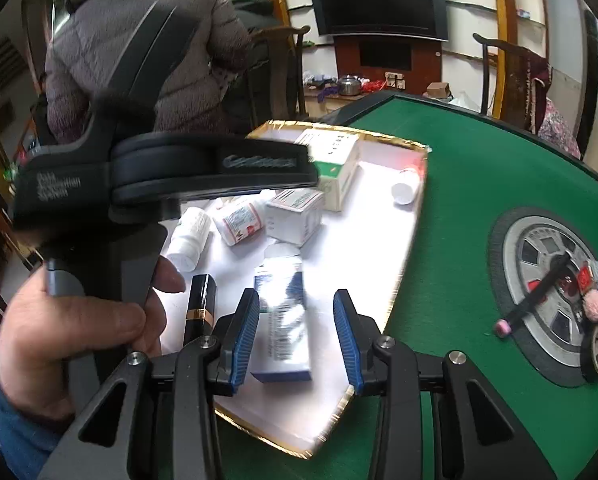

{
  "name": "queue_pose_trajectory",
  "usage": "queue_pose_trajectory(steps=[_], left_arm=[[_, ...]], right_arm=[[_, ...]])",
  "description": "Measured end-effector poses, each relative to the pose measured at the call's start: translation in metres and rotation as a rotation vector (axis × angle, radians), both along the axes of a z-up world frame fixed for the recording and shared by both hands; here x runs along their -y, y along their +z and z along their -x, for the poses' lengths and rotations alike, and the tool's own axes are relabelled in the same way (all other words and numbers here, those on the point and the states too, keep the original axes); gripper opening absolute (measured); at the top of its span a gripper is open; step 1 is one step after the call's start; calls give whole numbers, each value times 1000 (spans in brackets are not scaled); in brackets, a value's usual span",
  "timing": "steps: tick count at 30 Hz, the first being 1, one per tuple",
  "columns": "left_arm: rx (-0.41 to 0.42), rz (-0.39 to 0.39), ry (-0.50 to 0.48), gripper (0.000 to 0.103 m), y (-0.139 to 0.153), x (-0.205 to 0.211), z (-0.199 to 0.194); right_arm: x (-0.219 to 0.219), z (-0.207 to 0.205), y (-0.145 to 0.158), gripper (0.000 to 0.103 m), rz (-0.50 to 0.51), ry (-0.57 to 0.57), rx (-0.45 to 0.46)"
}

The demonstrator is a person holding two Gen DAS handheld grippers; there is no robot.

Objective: Organize objects
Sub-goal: 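Open both tools to release the boxes into the lid, then grasp the black pink-capped marker with the left tool while the right tool grasps the tape roll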

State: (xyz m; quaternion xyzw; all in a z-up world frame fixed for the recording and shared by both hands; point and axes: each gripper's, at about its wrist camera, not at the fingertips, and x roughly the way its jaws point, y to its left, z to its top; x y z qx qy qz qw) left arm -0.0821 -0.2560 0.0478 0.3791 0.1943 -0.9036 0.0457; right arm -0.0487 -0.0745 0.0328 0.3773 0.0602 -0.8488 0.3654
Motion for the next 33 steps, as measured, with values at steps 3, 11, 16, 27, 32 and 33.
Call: queue_pose_trajectory(steps=[3, 11, 16, 27, 32, 33], left_arm=[[-15, 6, -22, 53, 2, -6, 1], [-49, 85, -96, 53, 6, -34, 3], [-82, 104, -175, 53, 11, -66, 3], [18, 131, -416, 53, -1, -171, 11], [67, 186, -476, 53, -4, -214, 26], [81, 196, -489, 53, -5, -220, 32]], right_arm=[[-28, -6, 8, 39, 34, -33, -13], [-112, 13, 19, 43, 94, -177, -5], [-172, 28, 20, 46, 121, -298, -9], [-293, 53, 25, 47, 248, -539, 40], [-310, 51, 31, 54, 293, -567, 42], [-311, 50, 31, 54, 298, -563, 48]])
